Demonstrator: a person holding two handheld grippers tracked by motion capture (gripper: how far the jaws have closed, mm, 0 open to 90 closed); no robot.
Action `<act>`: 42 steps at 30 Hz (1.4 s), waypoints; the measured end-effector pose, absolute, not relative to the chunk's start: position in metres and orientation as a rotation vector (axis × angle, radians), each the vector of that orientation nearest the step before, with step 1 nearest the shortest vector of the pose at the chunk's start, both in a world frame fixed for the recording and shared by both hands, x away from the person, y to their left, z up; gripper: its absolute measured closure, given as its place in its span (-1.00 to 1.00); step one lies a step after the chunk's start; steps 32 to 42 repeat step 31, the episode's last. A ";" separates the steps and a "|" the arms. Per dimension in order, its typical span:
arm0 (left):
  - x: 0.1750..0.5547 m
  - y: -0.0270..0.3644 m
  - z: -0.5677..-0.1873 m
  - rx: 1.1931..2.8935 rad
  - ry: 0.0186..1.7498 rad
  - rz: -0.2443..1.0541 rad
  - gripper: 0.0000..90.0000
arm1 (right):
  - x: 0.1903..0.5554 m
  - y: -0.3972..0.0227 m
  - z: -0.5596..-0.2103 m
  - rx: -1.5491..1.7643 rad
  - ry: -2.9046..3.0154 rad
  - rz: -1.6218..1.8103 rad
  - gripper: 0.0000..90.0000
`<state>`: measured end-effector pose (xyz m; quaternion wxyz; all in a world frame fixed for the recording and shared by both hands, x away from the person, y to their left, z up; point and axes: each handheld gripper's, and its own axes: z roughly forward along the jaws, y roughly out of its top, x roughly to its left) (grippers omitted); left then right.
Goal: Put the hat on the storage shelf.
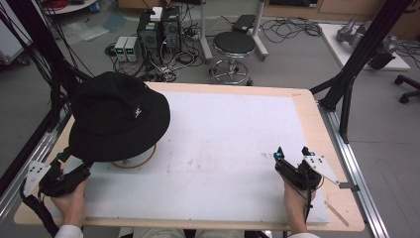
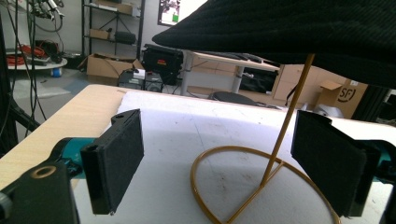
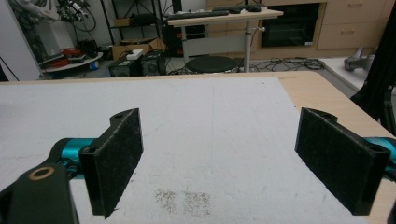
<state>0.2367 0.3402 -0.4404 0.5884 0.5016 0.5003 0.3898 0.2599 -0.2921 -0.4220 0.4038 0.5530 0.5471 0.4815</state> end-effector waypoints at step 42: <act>0.238 0.341 -0.441 1.163 1.170 0.901 -0.61 | 0.260 -0.294 -0.424 1.428 1.398 1.243 -0.67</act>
